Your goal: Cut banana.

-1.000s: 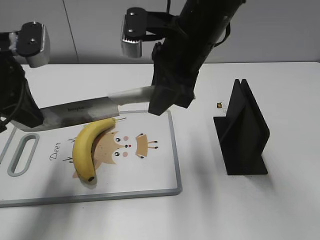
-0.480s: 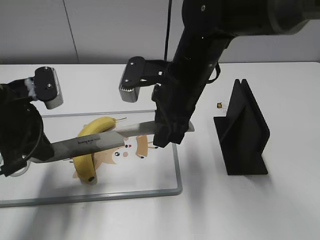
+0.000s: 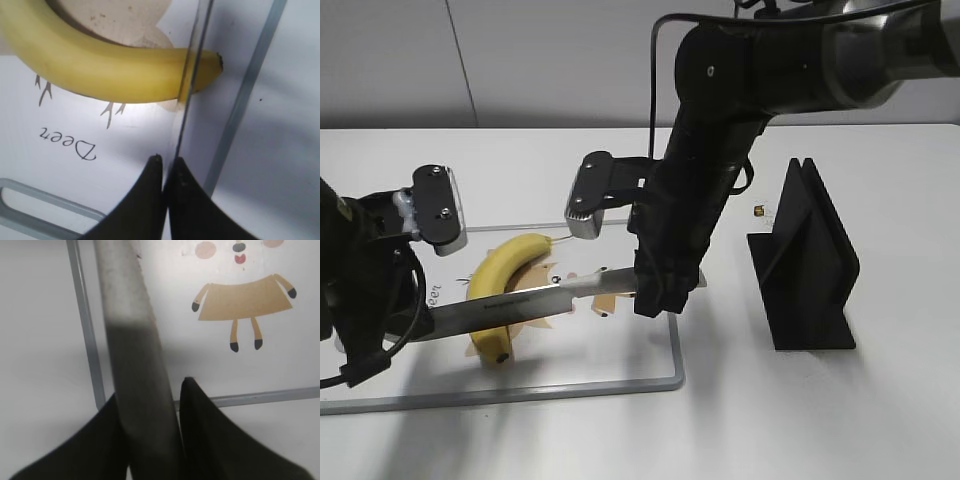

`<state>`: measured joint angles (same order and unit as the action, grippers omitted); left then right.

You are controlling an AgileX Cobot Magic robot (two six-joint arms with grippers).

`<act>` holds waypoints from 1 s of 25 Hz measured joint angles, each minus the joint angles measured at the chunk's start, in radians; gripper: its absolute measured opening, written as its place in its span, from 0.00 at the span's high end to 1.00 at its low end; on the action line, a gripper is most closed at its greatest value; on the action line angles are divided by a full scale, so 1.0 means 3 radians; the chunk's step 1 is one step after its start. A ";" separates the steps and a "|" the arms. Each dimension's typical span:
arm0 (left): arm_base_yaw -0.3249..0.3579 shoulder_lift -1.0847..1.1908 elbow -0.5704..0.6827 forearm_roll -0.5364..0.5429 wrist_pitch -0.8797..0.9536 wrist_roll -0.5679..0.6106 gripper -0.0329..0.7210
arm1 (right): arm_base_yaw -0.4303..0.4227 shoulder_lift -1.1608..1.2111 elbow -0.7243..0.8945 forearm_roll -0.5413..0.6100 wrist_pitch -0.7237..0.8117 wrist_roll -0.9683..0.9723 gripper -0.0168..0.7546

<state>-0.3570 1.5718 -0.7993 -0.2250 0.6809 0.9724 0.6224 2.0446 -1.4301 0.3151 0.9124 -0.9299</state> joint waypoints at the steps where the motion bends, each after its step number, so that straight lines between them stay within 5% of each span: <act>1: -0.0003 0.0000 0.0009 0.0000 -0.0003 -0.0009 0.96 | 0.0000 0.0013 0.0000 -0.0003 -0.0024 0.0005 0.69; 25: -0.0003 0.0481 -0.0007 -0.0003 -0.0185 -0.0050 0.96 | 0.0000 0.0329 0.0000 -0.0131 -0.0300 0.0019 0.67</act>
<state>-0.3578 1.7161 -0.8013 -0.2257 0.6254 0.9574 0.6224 2.1432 -1.4301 0.2758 0.8223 -0.9243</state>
